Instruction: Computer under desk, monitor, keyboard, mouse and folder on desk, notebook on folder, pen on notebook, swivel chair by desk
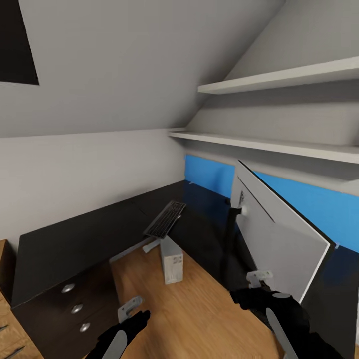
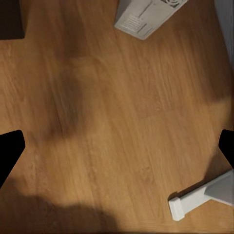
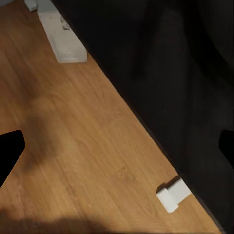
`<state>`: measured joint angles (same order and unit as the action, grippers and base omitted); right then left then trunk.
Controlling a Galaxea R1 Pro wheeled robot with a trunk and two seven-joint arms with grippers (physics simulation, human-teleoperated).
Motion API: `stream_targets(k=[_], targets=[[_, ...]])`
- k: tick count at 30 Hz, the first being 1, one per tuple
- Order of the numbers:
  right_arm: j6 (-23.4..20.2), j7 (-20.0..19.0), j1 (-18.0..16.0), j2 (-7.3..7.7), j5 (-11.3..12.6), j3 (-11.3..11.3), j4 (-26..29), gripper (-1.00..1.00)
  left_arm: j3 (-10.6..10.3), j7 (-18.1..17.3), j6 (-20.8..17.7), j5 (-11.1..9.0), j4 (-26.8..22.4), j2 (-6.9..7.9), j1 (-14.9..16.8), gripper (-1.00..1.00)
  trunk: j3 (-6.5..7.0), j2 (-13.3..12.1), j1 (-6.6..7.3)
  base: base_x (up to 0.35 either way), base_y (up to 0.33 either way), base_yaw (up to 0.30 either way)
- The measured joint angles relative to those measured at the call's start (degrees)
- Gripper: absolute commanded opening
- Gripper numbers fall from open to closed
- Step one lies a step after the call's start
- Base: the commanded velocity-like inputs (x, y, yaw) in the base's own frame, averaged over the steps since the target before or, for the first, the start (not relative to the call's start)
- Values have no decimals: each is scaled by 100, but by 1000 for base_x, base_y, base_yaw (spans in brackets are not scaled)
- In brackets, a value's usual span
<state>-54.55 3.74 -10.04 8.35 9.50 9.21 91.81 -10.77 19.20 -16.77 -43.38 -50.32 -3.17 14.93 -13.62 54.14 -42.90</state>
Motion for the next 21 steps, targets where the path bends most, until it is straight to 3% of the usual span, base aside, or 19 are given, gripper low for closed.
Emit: stream_targets(k=[8,14,21], targets=[[30,9,-1,-3,-17,2,2,100,3,-7,0,-4,-3,1,-1,100,0,0,0,0,0,-259],[118,4,-1,-2,-44,43,-1,100,1,-6,0,-4,-3,0,-1,100,0,0,0,0,0,-66],[655,-1,-2,2,-69,72,-22,100,3,-6,-1,-5,-7,2,-2,100,0,0,0,0,0,-18]])
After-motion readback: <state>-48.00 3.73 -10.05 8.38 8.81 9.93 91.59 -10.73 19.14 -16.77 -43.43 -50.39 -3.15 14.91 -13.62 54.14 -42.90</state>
